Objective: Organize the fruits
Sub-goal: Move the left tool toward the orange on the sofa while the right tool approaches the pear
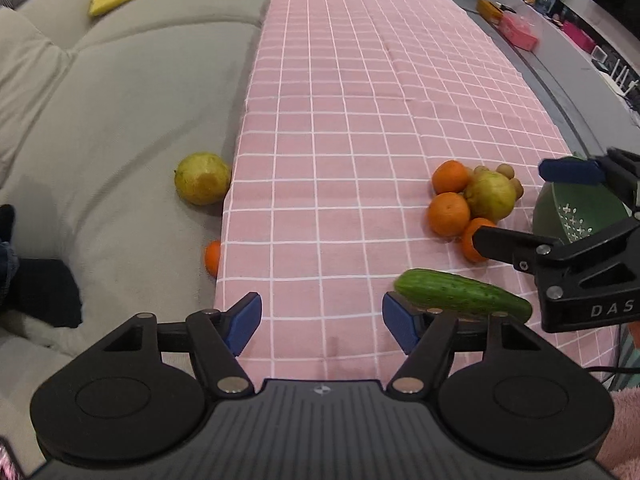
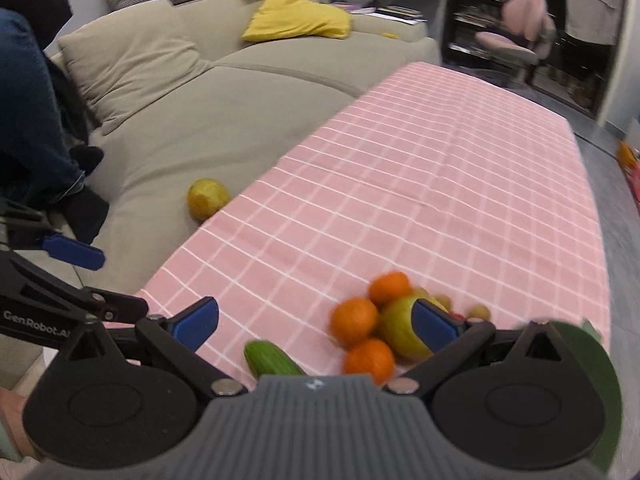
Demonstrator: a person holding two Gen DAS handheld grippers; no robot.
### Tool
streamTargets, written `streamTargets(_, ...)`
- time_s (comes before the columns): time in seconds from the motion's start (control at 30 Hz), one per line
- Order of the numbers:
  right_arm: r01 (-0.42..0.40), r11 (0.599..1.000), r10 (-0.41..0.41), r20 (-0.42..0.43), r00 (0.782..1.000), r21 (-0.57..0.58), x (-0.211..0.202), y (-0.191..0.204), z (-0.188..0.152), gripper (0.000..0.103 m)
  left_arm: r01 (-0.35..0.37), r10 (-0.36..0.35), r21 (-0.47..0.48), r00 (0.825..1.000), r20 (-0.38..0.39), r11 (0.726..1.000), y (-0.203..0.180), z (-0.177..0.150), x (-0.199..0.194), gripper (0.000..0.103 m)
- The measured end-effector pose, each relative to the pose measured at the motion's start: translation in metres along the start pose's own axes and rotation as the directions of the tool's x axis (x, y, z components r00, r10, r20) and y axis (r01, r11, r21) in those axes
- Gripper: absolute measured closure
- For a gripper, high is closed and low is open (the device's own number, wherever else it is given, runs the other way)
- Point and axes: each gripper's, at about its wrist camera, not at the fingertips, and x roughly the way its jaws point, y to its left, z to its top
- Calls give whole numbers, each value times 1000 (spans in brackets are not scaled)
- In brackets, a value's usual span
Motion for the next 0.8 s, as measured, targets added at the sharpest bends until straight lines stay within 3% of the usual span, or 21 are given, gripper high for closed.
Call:
streamTargets(0.23,-70,997,69,-47,997,-31,40,6,23,4,-18,19,198,1000,0,980,31,5,23,23)
streamTargets(0.47,-89,991,81,-78,994,-99,68,18,37,4,-8,12,423,1000,-7,906,61,-3,35,24)
streamTargets(0.6,-113,987,102,-101,990,-116,85,24,44,4,17,-25,481,1000,11,876,89,-7,41,25)
streamTargets(0.67,-133,982,119,-107,987,-135,93,27,48,4,8,-36,527,998,42,850,101,-10,44,28)
streamTargets(0.7,-146,978,130,-112,985,-149,97,30,50,4,-5,-36,557,997,63,830,106,-13,47,32)
streamTargets(0.8,-165,970,143,-130,981,-178,110,35,56,4,-13,-51,648,995,81,761,114,-19,59,34)
